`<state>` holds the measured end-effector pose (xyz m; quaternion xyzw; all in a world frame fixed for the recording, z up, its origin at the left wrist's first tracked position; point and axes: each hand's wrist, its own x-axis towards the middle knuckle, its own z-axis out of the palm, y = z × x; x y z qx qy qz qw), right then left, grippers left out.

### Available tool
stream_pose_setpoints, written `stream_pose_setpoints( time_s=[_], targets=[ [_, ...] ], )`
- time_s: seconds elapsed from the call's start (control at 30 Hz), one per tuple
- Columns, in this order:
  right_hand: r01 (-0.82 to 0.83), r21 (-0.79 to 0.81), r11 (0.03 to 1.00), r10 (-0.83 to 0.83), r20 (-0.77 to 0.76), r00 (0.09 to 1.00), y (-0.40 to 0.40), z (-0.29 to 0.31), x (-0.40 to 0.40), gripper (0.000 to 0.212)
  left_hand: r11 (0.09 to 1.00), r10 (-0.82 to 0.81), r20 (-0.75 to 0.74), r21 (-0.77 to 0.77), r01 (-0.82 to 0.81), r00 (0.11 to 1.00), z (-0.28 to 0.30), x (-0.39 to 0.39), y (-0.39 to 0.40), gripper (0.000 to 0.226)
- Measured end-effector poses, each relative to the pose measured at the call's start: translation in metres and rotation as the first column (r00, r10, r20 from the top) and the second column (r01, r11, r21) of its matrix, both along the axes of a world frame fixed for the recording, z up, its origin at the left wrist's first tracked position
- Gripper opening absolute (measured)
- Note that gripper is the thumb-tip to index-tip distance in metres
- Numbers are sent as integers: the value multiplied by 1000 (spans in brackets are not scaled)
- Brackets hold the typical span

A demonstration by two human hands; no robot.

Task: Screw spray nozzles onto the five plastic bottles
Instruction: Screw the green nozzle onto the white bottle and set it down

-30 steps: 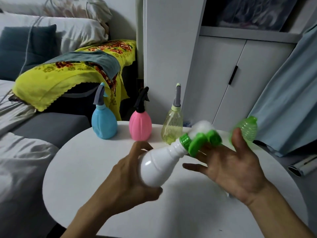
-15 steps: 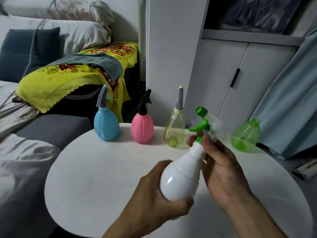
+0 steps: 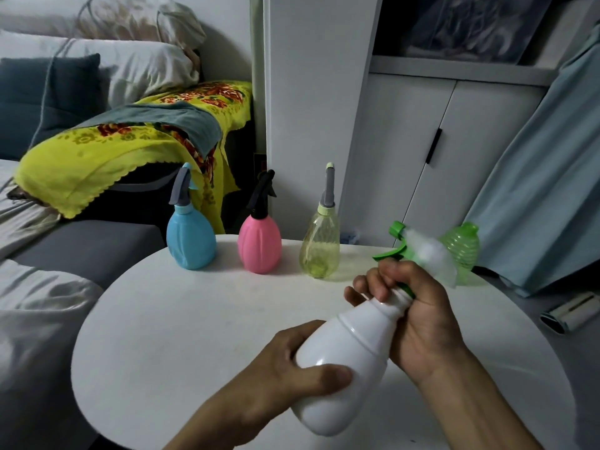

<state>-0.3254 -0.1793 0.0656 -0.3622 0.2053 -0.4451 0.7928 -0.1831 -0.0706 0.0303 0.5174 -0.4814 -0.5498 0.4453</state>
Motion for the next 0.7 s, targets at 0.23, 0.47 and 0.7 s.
stream_pose_setpoints(
  time_s=[0.23, 0.47, 0.7],
  targets=[
    [25, 8, 1000, -25, -16, 1000, -4, 2, -2, 18, 998, 55, 25, -42, -54, 998, -8, -5, -4, 54],
    [56, -189, 980, -88, -165, 982, -13, 3, -9, 15, 969, 199, 45, -157, -190, 979, -12, -15, -11, 76],
    [-21, -360, 933, -195, -551, 811, -12, -11, -14, 58, 947, 290, -87, -118, -299, 953, -7, -24, -43, 64]
  ],
)
